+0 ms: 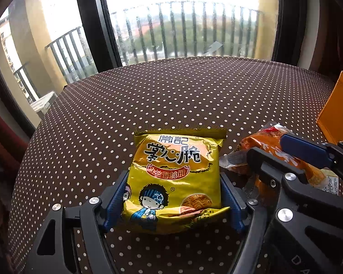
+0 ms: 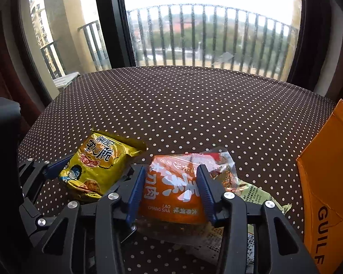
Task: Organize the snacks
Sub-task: 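Grasp the orange meat packet with the right tool while the left tool grasps the yellow cartoon chip bag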
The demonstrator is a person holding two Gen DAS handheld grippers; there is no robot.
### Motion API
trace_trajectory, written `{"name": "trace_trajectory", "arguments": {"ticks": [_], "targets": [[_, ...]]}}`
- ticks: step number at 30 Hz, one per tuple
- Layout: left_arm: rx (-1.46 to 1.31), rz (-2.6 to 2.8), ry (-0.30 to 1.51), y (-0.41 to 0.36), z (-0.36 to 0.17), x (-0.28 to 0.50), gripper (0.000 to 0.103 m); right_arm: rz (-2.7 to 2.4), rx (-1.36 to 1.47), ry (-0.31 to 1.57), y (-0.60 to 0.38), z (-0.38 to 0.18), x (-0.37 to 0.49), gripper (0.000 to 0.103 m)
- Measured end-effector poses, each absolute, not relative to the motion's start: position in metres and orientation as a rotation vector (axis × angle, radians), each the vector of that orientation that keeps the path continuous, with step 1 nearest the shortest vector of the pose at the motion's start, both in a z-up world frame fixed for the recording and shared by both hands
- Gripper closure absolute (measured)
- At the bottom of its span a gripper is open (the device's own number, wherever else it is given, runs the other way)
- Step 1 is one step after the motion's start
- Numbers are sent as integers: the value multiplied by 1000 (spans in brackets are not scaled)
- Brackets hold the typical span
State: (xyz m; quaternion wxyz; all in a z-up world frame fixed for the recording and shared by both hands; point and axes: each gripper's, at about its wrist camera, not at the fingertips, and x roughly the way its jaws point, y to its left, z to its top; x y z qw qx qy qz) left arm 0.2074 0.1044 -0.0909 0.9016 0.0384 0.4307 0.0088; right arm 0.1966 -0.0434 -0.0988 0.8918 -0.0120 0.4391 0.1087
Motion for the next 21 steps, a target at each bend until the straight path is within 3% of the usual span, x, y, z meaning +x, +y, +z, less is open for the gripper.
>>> {"name": "trace_trajectory", "arguments": {"ticks": [2, 5, 21], "targets": [[86, 26, 879, 103, -88, 201, 27, 246, -35, 908, -42, -97, 194, 70], [89, 38, 864, 102, -84, 192, 27, 272, -43, 910, -37, -96, 189, 75], [9, 91, 874, 104, -81, 124, 27, 452, 3, 974, -20, -92, 139, 76]]}}
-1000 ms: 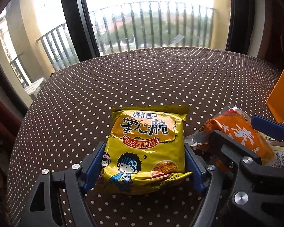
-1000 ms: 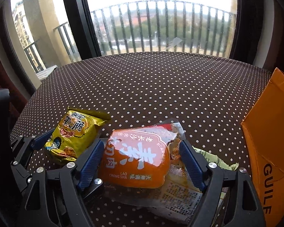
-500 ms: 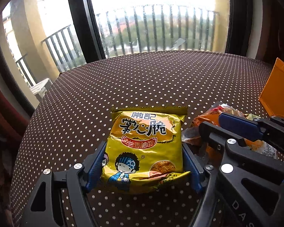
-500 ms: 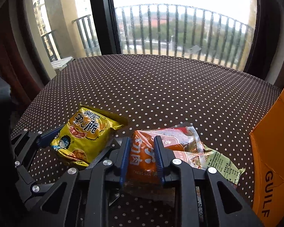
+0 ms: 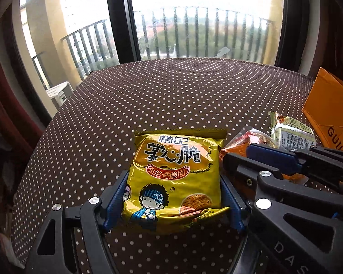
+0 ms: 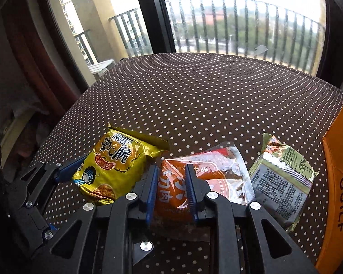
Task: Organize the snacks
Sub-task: 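Grasp the orange meat packet with the right tool while the left tool grasps the yellow cartoon chip bag, then lift both held snacks and carry them over the orange box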
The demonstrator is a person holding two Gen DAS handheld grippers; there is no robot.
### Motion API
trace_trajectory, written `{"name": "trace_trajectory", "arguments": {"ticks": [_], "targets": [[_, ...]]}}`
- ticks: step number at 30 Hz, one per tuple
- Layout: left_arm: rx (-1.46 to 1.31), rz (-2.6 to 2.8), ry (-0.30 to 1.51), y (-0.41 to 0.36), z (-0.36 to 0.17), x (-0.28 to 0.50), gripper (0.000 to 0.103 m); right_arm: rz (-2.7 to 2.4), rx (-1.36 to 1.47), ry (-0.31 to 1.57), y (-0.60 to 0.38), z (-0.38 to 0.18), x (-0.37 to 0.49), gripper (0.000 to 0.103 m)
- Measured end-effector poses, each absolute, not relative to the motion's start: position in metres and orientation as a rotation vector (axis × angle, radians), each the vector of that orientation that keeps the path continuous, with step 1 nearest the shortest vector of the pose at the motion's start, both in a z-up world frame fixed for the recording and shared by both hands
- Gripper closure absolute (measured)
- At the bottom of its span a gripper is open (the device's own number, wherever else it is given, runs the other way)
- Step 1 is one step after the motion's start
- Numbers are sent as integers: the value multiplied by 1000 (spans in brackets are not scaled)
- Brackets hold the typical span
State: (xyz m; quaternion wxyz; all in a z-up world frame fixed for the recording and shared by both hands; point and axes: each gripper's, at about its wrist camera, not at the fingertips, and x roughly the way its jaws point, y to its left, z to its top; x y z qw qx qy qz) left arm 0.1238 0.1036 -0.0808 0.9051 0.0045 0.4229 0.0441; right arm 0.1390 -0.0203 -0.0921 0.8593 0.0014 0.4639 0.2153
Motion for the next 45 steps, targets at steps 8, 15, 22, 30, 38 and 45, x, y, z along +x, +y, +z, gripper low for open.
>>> {"name": "trace_trajectory", "arguments": {"ticks": [8, 15, 22, 30, 38, 45], "targets": [[-55, 99, 881, 98, -87, 88, 27, 477, -13, 947, -23, -93, 103, 62], [-55, 124, 866, 94, -92, 78, 27, 384, -3, 963, -37, -101, 89, 22], [-37, 141, 867, 94, -97, 84, 27, 348, 31, 1007, -40, -114, 99, 16], [-10, 159, 871, 91, -103, 92, 27, 347, 32, 1027, -33, -123, 113, 23], [-24, 134, 879, 87, -100, 88, 27, 366, 68, 1021, -40, -121, 110, 48], [-30, 116, 871, 77, -93, 81, 27, 341, 79, 1012, -46, -115, 102, 50]]}}
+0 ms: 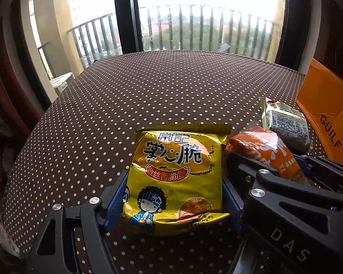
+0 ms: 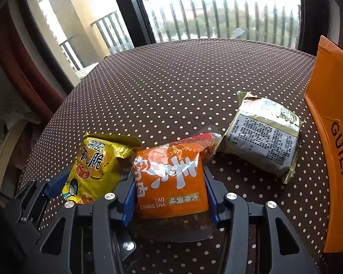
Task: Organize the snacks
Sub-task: 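Lift both held snacks and carry them over the orange box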
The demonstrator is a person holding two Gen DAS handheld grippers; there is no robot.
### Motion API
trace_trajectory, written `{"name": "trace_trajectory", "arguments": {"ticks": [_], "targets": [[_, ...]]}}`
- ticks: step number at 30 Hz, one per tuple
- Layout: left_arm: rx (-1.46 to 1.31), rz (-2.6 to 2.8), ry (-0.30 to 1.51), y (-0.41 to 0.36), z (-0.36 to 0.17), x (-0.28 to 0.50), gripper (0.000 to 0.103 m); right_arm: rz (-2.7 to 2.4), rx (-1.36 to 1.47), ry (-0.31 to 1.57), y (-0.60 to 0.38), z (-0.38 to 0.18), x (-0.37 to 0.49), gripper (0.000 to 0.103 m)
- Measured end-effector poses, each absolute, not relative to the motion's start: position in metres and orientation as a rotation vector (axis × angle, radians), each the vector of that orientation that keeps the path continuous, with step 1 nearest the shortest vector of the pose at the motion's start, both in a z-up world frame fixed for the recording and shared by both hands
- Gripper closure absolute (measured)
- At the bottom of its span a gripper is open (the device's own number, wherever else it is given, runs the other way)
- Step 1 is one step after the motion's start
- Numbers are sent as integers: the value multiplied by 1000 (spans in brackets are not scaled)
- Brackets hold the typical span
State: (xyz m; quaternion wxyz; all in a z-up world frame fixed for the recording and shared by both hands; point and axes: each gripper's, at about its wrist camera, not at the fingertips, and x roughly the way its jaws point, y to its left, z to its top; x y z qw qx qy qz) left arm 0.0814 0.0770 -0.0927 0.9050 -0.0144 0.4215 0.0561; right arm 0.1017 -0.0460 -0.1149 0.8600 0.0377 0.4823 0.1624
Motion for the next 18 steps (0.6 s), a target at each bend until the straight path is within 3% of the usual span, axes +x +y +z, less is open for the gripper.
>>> {"name": "trace_trajectory", "arguments": {"ticks": [18], "targets": [[-11, 82, 782, 55, -47, 70, 27, 309, 100, 917, -61, -72, 88, 51]]}}
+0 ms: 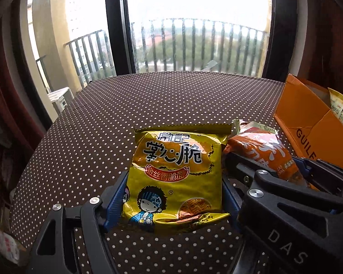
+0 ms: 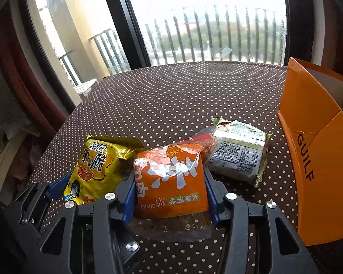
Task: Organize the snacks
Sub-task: 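Lift both held snacks and carry them over the orange box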
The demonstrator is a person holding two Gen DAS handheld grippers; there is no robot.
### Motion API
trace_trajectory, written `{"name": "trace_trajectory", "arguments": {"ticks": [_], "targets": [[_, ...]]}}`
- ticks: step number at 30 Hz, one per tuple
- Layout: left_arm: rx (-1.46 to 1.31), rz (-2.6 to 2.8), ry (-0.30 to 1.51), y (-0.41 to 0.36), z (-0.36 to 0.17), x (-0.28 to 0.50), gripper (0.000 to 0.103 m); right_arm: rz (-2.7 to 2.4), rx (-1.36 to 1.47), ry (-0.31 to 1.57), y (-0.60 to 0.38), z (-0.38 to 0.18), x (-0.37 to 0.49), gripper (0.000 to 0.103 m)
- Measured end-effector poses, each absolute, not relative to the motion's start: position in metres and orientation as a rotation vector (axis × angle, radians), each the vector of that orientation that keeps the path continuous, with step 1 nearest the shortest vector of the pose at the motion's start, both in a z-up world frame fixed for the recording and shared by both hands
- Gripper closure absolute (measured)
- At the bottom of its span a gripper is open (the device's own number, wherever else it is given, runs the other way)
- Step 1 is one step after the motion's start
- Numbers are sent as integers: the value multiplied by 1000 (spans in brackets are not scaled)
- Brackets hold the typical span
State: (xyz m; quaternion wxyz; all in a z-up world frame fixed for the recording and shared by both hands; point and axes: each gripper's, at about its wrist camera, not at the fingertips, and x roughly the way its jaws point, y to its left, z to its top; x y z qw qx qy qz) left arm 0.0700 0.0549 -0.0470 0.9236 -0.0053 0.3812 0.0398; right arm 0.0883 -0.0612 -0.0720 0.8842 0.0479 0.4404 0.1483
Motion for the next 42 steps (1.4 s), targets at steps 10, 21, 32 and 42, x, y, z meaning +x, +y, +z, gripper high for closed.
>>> {"name": "trace_trajectory", "arguments": {"ticks": [10, 21, 32, 42], "targets": [[-11, 63, 726, 43, -18, 63, 28, 300, 104, 849, -74, -46, 83, 51], [19, 33, 643, 34, 17, 59, 28, 286, 116, 757, -95, -16, 76, 51], [59, 1, 558, 12, 46, 49, 27, 270, 123, 657, -114, 11, 68, 51], [70, -53, 517, -11, 57, 52, 27, 226, 132, 599, -140, 28, 70, 51]]}}
